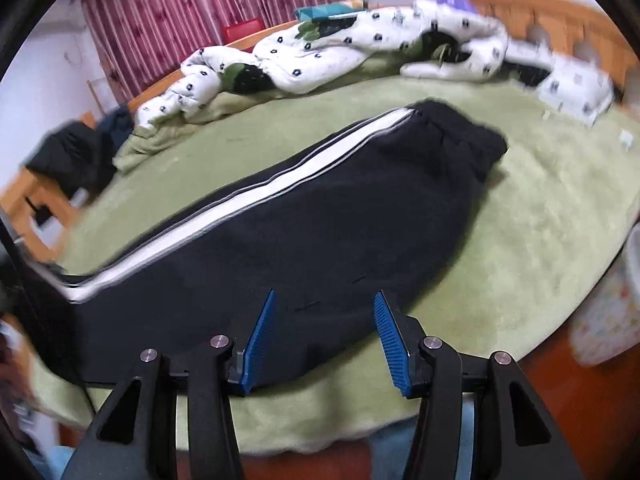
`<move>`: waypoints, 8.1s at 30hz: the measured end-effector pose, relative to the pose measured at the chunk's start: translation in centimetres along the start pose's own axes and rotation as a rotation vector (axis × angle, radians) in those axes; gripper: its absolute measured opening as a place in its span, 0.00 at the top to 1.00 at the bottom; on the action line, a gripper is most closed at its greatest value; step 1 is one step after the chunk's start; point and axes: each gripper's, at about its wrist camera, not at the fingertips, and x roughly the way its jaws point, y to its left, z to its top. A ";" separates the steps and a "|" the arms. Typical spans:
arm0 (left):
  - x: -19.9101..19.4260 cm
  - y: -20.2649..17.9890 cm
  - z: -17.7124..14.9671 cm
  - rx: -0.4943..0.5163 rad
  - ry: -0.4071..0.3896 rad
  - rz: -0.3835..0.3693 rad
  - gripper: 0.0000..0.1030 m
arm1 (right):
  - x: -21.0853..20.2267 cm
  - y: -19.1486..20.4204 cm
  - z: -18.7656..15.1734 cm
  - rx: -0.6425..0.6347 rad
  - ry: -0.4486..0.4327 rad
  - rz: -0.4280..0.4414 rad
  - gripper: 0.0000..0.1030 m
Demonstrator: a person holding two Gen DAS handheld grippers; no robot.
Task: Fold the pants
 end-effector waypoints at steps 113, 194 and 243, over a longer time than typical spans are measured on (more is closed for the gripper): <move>-0.9 5.4 -10.1 -0.181 0.126 -0.219 0.80 | 9.5 13.9 -5.2 -0.320 0.149 0.070 0.59; 10.8 7.7 -10.6 -0.528 0.486 -0.568 0.49 | 2.1 -4.9 -0.9 -0.038 -0.041 -0.180 0.53; 15.0 22.4 -6.6 -0.471 0.389 -0.280 0.65 | 17.3 -0.3 7.9 0.110 0.035 -0.069 0.59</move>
